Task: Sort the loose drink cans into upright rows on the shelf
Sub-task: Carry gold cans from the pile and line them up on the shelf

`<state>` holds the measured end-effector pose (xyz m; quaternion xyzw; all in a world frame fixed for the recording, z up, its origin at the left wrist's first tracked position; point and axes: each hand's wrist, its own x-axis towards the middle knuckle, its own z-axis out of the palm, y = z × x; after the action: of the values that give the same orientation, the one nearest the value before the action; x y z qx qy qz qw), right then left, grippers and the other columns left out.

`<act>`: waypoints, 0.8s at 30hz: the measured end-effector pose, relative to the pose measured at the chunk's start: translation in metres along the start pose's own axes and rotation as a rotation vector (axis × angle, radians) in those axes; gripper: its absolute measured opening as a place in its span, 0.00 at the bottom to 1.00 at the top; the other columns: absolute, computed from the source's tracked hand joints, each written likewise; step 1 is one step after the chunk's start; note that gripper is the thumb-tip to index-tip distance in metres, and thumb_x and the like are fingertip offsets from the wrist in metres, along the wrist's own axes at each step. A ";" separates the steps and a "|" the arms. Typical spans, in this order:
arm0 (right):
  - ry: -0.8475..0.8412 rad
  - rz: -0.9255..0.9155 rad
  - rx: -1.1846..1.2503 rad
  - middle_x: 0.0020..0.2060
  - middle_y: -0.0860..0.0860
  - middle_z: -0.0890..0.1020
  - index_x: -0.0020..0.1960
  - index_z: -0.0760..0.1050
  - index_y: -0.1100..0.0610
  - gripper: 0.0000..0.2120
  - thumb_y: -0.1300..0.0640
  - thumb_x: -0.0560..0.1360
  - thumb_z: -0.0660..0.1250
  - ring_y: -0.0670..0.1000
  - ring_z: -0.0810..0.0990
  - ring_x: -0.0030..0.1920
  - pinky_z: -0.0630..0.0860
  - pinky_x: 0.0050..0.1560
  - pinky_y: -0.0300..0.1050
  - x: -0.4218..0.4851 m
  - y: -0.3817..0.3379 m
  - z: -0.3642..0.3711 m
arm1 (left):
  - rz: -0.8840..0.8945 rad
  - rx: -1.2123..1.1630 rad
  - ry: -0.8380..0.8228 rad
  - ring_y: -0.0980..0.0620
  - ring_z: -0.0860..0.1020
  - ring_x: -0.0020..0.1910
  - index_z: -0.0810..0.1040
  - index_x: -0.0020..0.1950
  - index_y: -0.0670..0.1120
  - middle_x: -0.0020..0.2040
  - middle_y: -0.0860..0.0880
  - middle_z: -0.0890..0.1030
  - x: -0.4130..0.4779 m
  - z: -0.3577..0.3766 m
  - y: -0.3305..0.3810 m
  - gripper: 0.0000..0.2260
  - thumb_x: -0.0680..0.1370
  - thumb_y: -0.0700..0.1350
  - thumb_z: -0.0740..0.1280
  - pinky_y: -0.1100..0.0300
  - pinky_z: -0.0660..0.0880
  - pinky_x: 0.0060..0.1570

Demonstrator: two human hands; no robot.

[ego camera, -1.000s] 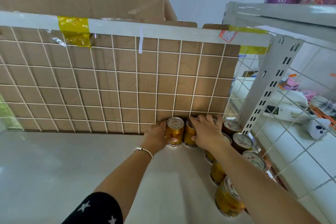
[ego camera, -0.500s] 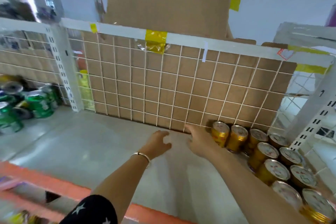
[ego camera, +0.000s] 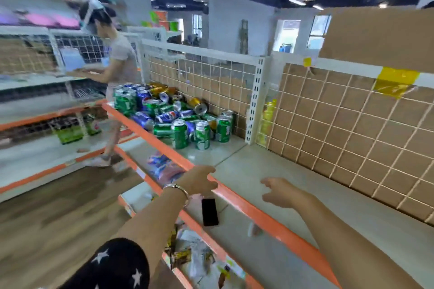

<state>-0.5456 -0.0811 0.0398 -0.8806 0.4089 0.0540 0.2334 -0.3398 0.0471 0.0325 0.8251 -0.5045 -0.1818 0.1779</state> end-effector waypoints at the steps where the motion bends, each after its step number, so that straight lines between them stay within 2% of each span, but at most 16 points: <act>1: 0.005 -0.031 -0.008 0.72 0.54 0.66 0.75 0.61 0.55 0.29 0.57 0.76 0.64 0.52 0.69 0.69 0.67 0.65 0.41 0.006 -0.022 0.005 | -0.012 0.003 0.027 0.48 0.72 0.65 0.71 0.69 0.45 0.67 0.46 0.73 -0.007 -0.015 -0.018 0.22 0.75 0.48 0.68 0.62 0.65 0.63; 3: 0.012 -0.084 -0.022 0.71 0.54 0.69 0.74 0.62 0.55 0.27 0.57 0.76 0.64 0.52 0.69 0.69 0.66 0.67 0.41 0.015 -0.063 0.013 | -0.033 0.014 0.072 0.48 0.75 0.59 0.75 0.62 0.45 0.60 0.44 0.78 -0.019 -0.040 -0.053 0.16 0.76 0.48 0.67 0.65 0.69 0.54; 5: 0.030 -0.142 -0.060 0.70 0.54 0.70 0.74 0.62 0.55 0.26 0.57 0.77 0.63 0.51 0.70 0.69 0.66 0.65 0.40 0.023 -0.097 0.017 | -0.053 0.000 0.097 0.50 0.74 0.48 0.74 0.50 0.46 0.47 0.46 0.76 -0.032 -0.061 -0.081 0.05 0.77 0.46 0.66 0.71 0.65 0.40; 8: 0.067 -0.208 -0.074 0.70 0.55 0.70 0.73 0.63 0.57 0.25 0.57 0.77 0.62 0.52 0.70 0.69 0.65 0.64 0.39 0.038 -0.133 0.018 | -0.063 -0.040 0.135 0.51 0.71 0.45 0.70 0.43 0.49 0.43 0.47 0.71 -0.043 -0.082 -0.114 0.06 0.76 0.45 0.67 0.63 0.63 0.38; 10: 0.093 -0.232 -0.080 0.69 0.56 0.71 0.72 0.64 0.58 0.25 0.58 0.77 0.62 0.53 0.71 0.67 0.66 0.63 0.40 0.049 -0.149 0.017 | -0.082 -0.054 0.160 0.52 0.70 0.46 0.74 0.46 0.49 0.45 0.49 0.72 -0.043 -0.089 -0.131 0.03 0.76 0.47 0.67 0.63 0.65 0.42; 12: 0.117 -0.232 -0.079 0.67 0.56 0.73 0.72 0.66 0.58 0.23 0.59 0.77 0.61 0.54 0.72 0.66 0.68 0.62 0.42 0.064 -0.160 0.015 | -0.092 -0.061 0.175 0.51 0.71 0.47 0.78 0.54 0.44 0.46 0.50 0.72 -0.037 -0.090 -0.142 0.11 0.75 0.48 0.68 0.62 0.66 0.48; 15: 0.211 -0.234 -0.025 0.62 0.56 0.76 0.67 0.70 0.58 0.19 0.60 0.76 0.59 0.55 0.75 0.61 0.71 0.58 0.45 0.089 -0.172 0.008 | -0.086 -0.104 0.170 0.48 0.72 0.44 0.78 0.47 0.44 0.41 0.51 0.72 -0.019 -0.093 -0.150 0.10 0.73 0.51 0.68 0.62 0.66 0.44; 18: 0.344 -0.246 0.099 0.54 0.57 0.81 0.61 0.76 0.60 0.16 0.62 0.75 0.59 0.57 0.78 0.54 0.75 0.56 0.48 0.123 -0.180 -0.001 | -0.054 -0.141 0.155 0.53 0.74 0.51 0.78 0.59 0.44 0.51 0.52 0.77 0.013 -0.100 -0.155 0.19 0.72 0.52 0.68 0.62 0.68 0.52; 20: 0.424 -0.246 0.189 0.52 0.57 0.82 0.59 0.77 0.61 0.14 0.64 0.75 0.60 0.56 0.79 0.51 0.75 0.55 0.47 0.150 -0.186 -0.010 | -0.042 -0.134 0.158 0.49 0.75 0.59 0.76 0.63 0.43 0.59 0.48 0.77 0.041 -0.108 -0.158 0.21 0.73 0.50 0.68 0.59 0.69 0.60; 21: 0.457 -0.248 0.229 0.51 0.56 0.82 0.58 0.77 0.60 0.14 0.64 0.75 0.60 0.56 0.78 0.51 0.75 0.54 0.46 0.165 -0.190 -0.015 | -0.047 -0.124 0.160 0.49 0.74 0.60 0.75 0.63 0.43 0.60 0.47 0.77 0.056 -0.113 -0.160 0.18 0.75 0.47 0.67 0.59 0.69 0.59; 24: 0.509 -0.255 0.321 0.51 0.54 0.81 0.58 0.76 0.59 0.13 0.64 0.76 0.60 0.53 0.78 0.49 0.74 0.51 0.45 0.212 -0.202 -0.029 | -0.045 -0.120 0.175 0.50 0.74 0.50 0.76 0.54 0.46 0.53 0.46 0.77 0.108 -0.126 -0.165 0.07 0.76 0.44 0.65 0.62 0.69 0.46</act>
<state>-0.2582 -0.1292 0.0794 -0.8620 0.3438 -0.2625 0.2644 -0.1072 0.0349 0.0501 0.8368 -0.4566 -0.1429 0.2662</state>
